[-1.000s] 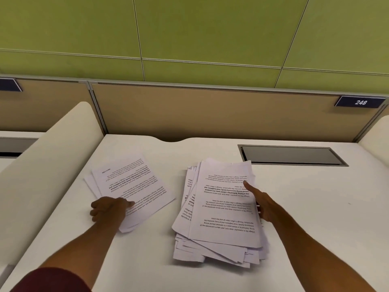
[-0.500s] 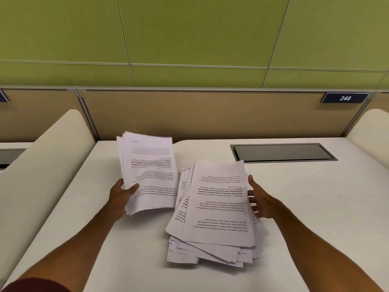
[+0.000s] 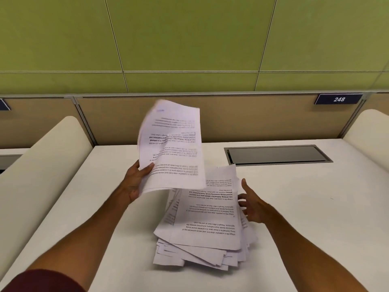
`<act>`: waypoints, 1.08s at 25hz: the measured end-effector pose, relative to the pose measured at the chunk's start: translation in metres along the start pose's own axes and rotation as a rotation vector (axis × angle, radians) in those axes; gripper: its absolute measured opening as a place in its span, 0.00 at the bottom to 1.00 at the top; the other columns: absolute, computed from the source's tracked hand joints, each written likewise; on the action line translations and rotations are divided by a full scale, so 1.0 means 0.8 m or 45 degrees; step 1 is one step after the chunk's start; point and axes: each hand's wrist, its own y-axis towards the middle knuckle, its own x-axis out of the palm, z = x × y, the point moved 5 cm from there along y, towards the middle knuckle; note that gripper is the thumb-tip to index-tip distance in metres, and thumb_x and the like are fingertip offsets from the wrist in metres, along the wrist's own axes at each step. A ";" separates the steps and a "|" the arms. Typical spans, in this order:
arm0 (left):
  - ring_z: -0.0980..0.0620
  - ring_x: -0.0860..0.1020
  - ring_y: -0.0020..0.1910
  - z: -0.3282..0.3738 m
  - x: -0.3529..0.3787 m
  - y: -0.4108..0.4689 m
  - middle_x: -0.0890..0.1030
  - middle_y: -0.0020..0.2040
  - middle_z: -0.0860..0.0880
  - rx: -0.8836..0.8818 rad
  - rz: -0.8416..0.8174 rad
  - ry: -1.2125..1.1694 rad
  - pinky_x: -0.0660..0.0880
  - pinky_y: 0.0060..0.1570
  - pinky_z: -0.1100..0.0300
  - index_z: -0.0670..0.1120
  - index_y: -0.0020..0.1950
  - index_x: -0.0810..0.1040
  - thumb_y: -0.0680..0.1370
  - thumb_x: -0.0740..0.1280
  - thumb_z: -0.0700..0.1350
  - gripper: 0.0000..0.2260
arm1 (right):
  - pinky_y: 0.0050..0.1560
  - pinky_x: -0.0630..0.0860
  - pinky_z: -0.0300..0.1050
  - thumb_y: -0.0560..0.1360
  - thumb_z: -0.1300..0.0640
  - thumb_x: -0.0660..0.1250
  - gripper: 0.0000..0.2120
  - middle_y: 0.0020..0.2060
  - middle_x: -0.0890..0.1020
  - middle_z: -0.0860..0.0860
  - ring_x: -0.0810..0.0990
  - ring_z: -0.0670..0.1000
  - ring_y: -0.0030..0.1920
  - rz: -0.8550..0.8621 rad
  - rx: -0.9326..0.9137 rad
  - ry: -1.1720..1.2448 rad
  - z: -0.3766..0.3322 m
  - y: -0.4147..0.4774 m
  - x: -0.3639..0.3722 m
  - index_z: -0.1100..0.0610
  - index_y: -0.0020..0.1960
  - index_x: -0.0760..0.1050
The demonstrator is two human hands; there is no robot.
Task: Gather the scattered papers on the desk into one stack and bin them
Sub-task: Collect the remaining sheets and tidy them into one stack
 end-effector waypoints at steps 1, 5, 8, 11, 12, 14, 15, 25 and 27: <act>0.49 0.84 0.48 0.004 0.004 -0.001 0.85 0.52 0.47 0.012 -0.020 0.011 0.81 0.45 0.58 0.44 0.61 0.77 0.77 0.65 0.35 0.13 | 0.58 0.74 0.62 0.70 0.23 0.46 0.46 0.59 0.80 0.60 0.79 0.63 0.59 -0.012 0.008 0.022 0.001 0.001 -0.001 0.60 0.67 0.70; 0.44 0.79 0.55 -0.009 0.023 -0.014 0.79 0.61 0.42 -0.018 -0.059 0.232 0.79 0.52 0.57 0.39 0.66 0.73 0.76 0.65 0.31 0.19 | 0.54 0.77 0.61 0.62 0.19 0.45 0.53 0.58 0.80 0.60 0.80 0.63 0.57 -0.102 0.024 0.133 -0.003 0.001 -0.007 0.61 0.63 0.73; 0.45 0.78 0.55 -0.056 0.032 -0.034 0.78 0.63 0.40 -0.082 -0.037 0.528 0.77 0.55 0.56 0.41 0.64 0.74 0.73 0.69 0.31 0.20 | 0.48 0.80 0.62 0.56 0.17 0.49 0.55 0.57 0.81 0.62 0.81 0.65 0.55 -0.194 0.030 0.226 -0.004 0.001 -0.010 0.61 0.61 0.74; 0.46 0.80 0.56 -0.109 0.035 -0.060 0.80 0.61 0.42 -0.296 -0.309 0.741 0.79 0.54 0.56 0.39 0.66 0.73 0.71 0.73 0.33 0.24 | 0.47 0.80 0.65 0.55 0.18 0.53 0.54 0.57 0.81 0.61 0.81 0.65 0.56 -0.228 0.019 0.254 -0.003 0.008 -0.014 0.60 0.61 0.74; 0.47 0.81 0.57 -0.119 0.036 -0.067 0.81 0.60 0.45 -0.374 -0.444 0.848 0.79 0.55 0.54 0.40 0.67 0.72 0.70 0.74 0.36 0.26 | 0.47 0.80 0.65 0.55 0.19 0.55 0.52 0.57 0.81 0.61 0.81 0.65 0.55 -0.234 0.016 0.231 -0.003 0.009 -0.013 0.59 0.61 0.74; 0.47 0.80 0.58 -0.121 0.037 -0.063 0.81 0.59 0.48 -0.364 -0.464 1.240 0.78 0.56 0.55 0.42 0.67 0.71 0.69 0.77 0.47 0.29 | 0.46 0.81 0.61 0.57 0.21 0.59 0.49 0.54 0.82 0.59 0.83 0.62 0.52 -0.229 0.013 0.150 -0.004 0.009 -0.011 0.59 0.61 0.73; 0.45 0.78 0.59 -0.114 0.028 -0.053 0.79 0.59 0.46 -0.282 -0.269 1.493 0.76 0.55 0.55 0.42 0.66 0.69 0.68 0.77 0.53 0.32 | 0.45 0.81 0.59 0.59 0.23 0.61 0.47 0.52 0.82 0.58 0.83 0.60 0.48 -0.224 0.020 0.103 -0.003 0.007 -0.010 0.60 0.62 0.72; 0.43 0.70 0.66 -0.133 0.045 -0.046 0.69 0.66 0.43 -0.355 0.000 1.773 0.70 0.65 0.50 0.42 0.68 0.65 0.64 0.77 0.59 0.41 | 0.64 0.74 0.63 0.74 0.65 0.70 0.22 0.61 0.80 0.63 0.81 0.64 0.55 -0.234 -0.007 0.082 -0.006 0.009 0.017 0.66 0.67 0.72; 0.44 0.74 0.60 -0.131 0.039 -0.043 0.75 0.60 0.44 -0.387 0.018 1.512 0.74 0.60 0.49 0.42 0.61 0.69 0.61 0.81 0.55 0.36 | 0.62 0.75 0.60 0.75 0.68 0.69 0.22 0.61 0.79 0.64 0.81 0.63 0.51 -0.278 -0.012 0.037 -0.014 0.007 0.021 0.67 0.68 0.71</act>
